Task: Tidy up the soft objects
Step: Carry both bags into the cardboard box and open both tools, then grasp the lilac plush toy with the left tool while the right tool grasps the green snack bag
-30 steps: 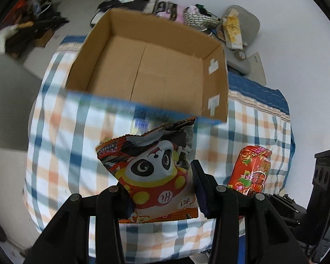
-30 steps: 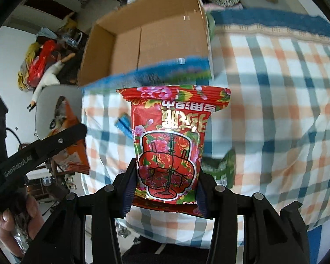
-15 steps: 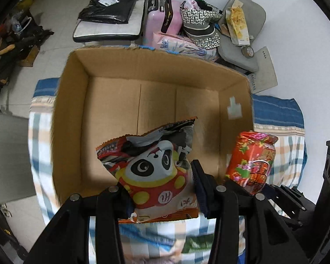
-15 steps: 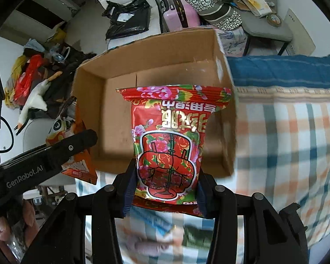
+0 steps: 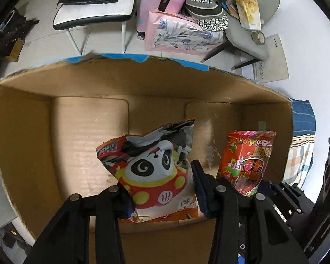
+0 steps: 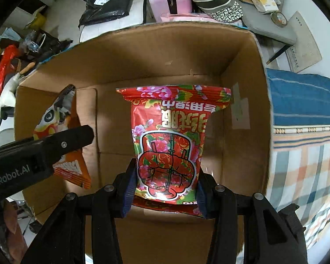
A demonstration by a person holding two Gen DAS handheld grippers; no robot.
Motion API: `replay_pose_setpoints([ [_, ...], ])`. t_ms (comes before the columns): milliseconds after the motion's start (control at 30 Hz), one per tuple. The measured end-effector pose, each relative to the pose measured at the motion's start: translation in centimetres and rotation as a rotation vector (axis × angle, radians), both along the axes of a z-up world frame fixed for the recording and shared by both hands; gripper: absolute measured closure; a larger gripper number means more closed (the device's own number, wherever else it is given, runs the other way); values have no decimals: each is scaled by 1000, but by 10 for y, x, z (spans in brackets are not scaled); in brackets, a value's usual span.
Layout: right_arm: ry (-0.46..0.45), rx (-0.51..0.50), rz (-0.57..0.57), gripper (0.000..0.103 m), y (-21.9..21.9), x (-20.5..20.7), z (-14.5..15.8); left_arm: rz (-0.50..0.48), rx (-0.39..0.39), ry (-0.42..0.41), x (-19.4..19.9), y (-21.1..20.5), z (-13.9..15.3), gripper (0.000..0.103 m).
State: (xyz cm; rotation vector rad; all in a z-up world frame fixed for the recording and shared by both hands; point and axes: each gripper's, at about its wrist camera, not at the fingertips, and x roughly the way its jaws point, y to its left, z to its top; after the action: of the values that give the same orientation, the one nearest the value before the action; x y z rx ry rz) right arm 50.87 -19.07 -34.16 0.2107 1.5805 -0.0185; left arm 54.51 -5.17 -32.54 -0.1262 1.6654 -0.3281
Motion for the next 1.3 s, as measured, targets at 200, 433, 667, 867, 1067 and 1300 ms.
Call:
replay_pose_setpoints([
  [200,14,-17,18,54,2,18,-15,-1,1,7,8,-1,-12,62],
  [433,7,-44,20,54,-1,32,-30,0,18,7,13,-3,-21,61],
  [667,1,-60,18,46,-3,35,-38,11,45,-3,13,-2,-22,47],
  [867,-2,-48,19,41,-2,33,-35,15,65,-31,6,5,-12,16],
  [1067,0,-56,31,12,7,10,-15,27,108,-97,-16,23,14,7],
  [1300,-55,-51,-7,0,16,-33,20,5,146,-188,-60,41,43,5],
])
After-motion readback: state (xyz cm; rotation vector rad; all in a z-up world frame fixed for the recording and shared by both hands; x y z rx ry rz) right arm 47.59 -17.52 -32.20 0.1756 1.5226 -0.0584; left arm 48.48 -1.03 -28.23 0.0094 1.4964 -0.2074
